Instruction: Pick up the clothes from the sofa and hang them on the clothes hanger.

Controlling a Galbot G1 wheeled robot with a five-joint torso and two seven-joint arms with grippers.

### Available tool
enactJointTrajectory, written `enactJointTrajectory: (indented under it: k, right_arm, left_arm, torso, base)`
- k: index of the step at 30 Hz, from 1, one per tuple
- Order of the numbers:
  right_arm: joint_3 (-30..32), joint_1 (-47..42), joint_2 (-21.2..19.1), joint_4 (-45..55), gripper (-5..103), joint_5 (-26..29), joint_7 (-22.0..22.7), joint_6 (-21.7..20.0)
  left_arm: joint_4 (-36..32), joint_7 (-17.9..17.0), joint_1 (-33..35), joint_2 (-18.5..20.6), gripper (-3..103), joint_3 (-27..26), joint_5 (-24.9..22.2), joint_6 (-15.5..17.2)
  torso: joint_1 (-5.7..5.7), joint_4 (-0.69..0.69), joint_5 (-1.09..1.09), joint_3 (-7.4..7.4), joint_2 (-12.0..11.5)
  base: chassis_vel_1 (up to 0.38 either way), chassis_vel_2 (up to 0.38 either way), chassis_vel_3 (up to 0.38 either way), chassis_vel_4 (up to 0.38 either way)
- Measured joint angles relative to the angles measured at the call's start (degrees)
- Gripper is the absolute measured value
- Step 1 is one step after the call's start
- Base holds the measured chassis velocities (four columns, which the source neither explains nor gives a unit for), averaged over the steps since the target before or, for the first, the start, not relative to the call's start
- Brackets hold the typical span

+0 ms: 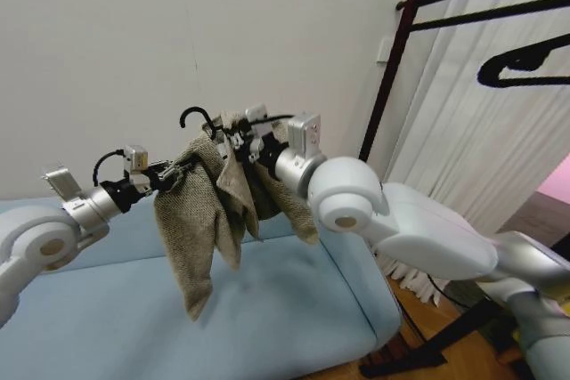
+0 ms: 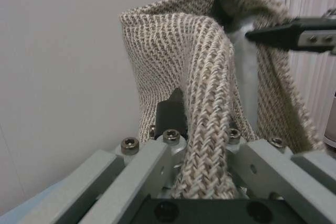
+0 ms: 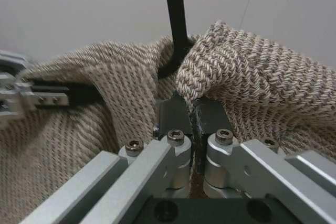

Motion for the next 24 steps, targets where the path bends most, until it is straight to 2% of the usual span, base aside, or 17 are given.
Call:
enactJointTrajectory:
  k: [10,11,12,14,15,16,21,24]
  right_arm:
    - [-4.33,-1.86,-2.21,2.57,1,-2.21,-0.87,-0.20]
    - [-4.54,-2.07,-2.08,2.77,-2,-2.47,-0.45,-0.20]
    - [-4.37,-1.96,-1.76,2.55,3,-2.49,-0.30,-0.20]
    - [-4.20,-1.83,-1.63,2.34,3,-2.45,-0.28,-0.20]
    - [-3.24,-1.13,-1.31,1.56,14,-1.97,-0.30,-0.20]
    - [-2.64,-0.74,-1.17,1.14,14,-1.58,-0.31,-0.20]
    - [-0.57,0.08,-1.64,-0.57,35,-0.59,-0.41,-0.21]
    - [-0.29,-0.02,-2.54,-0.51,40,-0.51,-0.50,-0.21]
  left_arm:
    - [0.00,-0.16,-0.01,0.05,5,-0.49,-0.11,0.07]
    - [-0.06,-0.16,-0.05,0.07,5,-0.49,-0.16,0.07]
    - [-0.11,-0.16,-0.06,0.08,5,-0.49,-0.21,0.07]
    - [-0.12,-0.16,-0.06,0.09,5,-0.49,-0.22,0.07]
    - [-0.12,-0.15,-0.06,0.09,5,-0.49,-0.25,0.07]
    - [-0.11,-0.05,-0.06,0.10,5,-0.49,-0.28,0.07]
    - [-0.12,0.84,-0.07,0.10,5,-0.82,-0.67,-0.30]
    - [0.12,1.39,-0.10,0.13,5,-0.98,-0.96,-0.62]
  torso:
    - [0.00,-0.01,0.00,0.00,0.00]
    - [0.00,-0.01,0.01,0.00,0.00]
    - [0.00,0.00,0.01,0.00,0.00]
    - [0.00,0.00,0.01,0.00,0.00]
    - [0.00,0.01,0.00,0.00,0.00]
    - [0.00,0.01,0.00,0.00,0.00]
    - [0.00,0.00,0.00,0.00,0.00]
    - [0.00,-0.02,0.00,0.00,0.00]
  base:
    - [0.000,0.000,0.000,0.000]
    - [0.000,0.000,0.000,0.000]
    - [0.000,0.000,0.000,0.000]
    - [0.000,0.000,0.000,0.000]
    - [0.000,0.000,0.000,0.000]
    - [0.000,0.000,0.000,0.000]
    - [0.000,0.000,0.000,0.000]
    - [0.000,0.000,0.000,0.000]
